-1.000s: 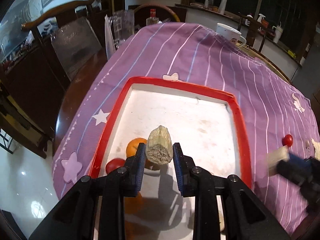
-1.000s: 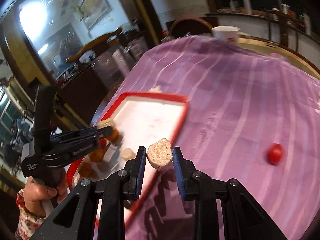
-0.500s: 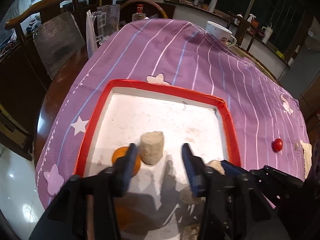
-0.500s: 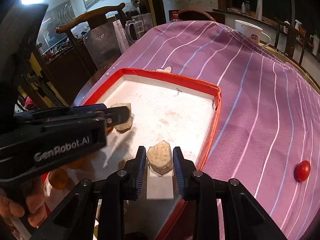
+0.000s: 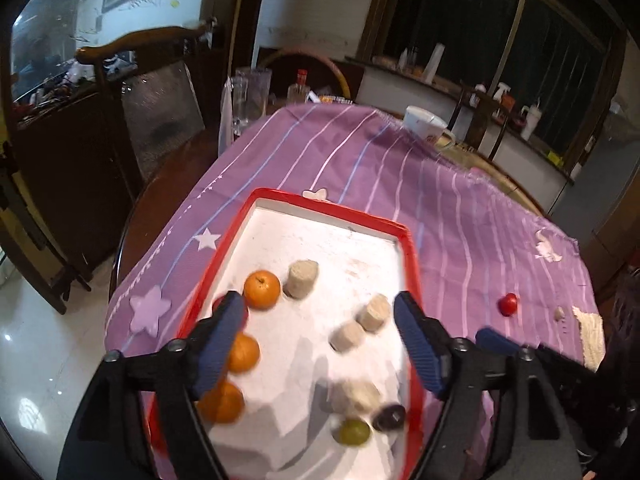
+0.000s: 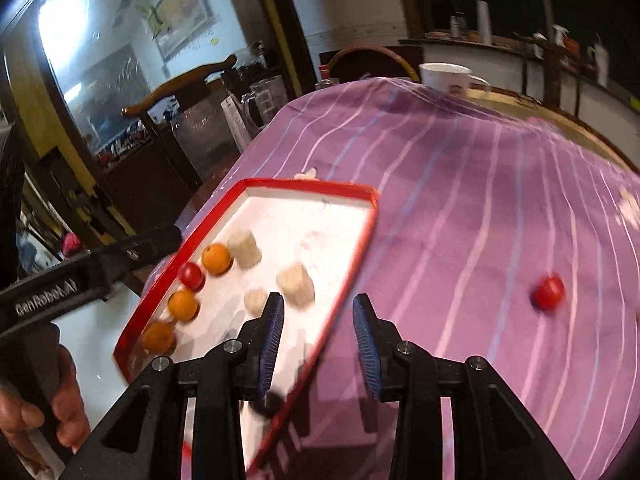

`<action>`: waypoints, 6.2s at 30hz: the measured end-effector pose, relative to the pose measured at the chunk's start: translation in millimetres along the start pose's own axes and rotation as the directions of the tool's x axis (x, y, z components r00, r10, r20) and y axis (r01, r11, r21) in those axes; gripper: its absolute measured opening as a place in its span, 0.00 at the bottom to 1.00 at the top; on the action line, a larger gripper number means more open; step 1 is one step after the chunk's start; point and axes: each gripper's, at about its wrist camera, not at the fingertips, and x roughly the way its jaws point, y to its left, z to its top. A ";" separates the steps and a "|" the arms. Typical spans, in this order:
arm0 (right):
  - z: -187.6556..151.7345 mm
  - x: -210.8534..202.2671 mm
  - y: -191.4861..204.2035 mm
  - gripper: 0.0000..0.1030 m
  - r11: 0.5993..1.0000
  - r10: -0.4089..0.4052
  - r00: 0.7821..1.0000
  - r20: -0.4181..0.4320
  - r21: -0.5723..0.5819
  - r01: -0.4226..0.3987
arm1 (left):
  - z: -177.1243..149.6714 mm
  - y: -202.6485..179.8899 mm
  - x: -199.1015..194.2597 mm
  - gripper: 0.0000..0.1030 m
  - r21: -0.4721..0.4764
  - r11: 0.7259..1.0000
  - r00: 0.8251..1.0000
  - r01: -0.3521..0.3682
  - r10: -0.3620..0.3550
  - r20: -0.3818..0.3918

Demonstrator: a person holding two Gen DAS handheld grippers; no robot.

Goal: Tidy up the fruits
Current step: 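Carry both beige blocks into the red tray and release them, then withdraw both open grippers toward the red tomato and last beige block, then grasp the red tomato with the left gripper while the right grasps the round beige block, then carry the tomato and round block into the red tray and release both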

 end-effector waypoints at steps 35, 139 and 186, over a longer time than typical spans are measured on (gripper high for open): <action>-97.6 -92.0 -81.2 0.45 0.965 -0.123 0.984 0.131 0.248 0.087 | -111.0 -137.5 -55.5 0.82 0.289 0.936 0.975 -0.199 0.160 0.154; -14.7 -90.3 -219.5 0.26 0.946 -0.301 0.950 0.083 0.148 0.287 | -54.4 -199.2 33.7 0.31 0.240 0.951 0.980 0.195 -0.181 -0.079; 0.1 71.9 54.9 0.28 0.981 0.120 0.986 -0.112 -0.137 -0.135 | -52.7 56.8 10.2 0.65 -0.180 0.982 0.996 -0.057 0.070 0.061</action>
